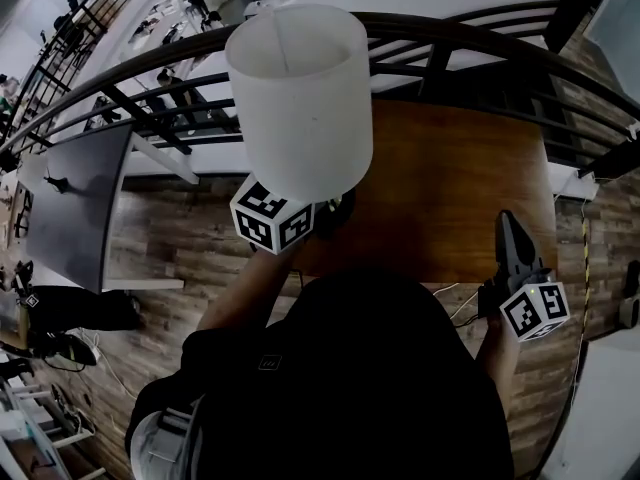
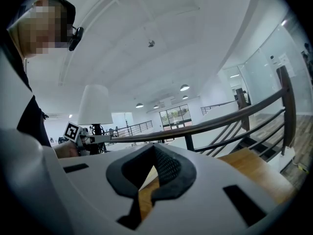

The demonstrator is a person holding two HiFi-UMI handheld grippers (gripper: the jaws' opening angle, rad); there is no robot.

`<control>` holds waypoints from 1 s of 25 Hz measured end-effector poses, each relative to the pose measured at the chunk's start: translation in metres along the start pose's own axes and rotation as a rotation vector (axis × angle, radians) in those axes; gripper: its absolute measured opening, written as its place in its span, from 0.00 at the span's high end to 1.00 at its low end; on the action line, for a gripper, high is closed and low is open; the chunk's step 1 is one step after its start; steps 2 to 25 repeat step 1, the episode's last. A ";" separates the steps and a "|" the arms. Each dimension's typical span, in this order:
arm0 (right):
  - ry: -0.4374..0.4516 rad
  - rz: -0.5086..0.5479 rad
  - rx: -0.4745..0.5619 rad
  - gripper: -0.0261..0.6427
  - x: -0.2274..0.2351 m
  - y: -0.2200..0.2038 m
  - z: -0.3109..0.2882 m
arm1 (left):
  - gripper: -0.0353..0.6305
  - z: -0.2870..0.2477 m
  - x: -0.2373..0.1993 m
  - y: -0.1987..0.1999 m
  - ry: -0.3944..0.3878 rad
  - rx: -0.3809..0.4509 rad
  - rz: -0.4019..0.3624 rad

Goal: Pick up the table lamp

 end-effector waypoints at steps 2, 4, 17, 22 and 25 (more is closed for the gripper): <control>-0.002 -0.003 0.002 0.94 0.002 0.000 0.002 | 0.90 0.000 0.001 0.000 0.000 0.001 0.001; -0.002 -0.003 0.002 0.94 0.002 0.000 0.002 | 0.90 0.000 0.001 0.000 0.000 0.001 0.001; -0.002 -0.003 0.002 0.94 0.002 0.000 0.002 | 0.90 0.000 0.001 0.000 0.000 0.001 0.001; -0.002 -0.003 0.002 0.94 0.002 0.000 0.002 | 0.90 0.000 0.001 0.000 0.000 0.001 0.001; -0.002 -0.003 0.002 0.94 0.002 0.000 0.002 | 0.90 0.000 0.001 0.000 0.000 0.001 0.001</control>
Point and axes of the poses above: the fingertips, and each gripper's own axes: z backward along the fingers, x to its right, y out of its top, the point moved 1 cm from there along z, backward along the fingers, and after that the axes turned 10 degrees about y, right-handed, at the moved point
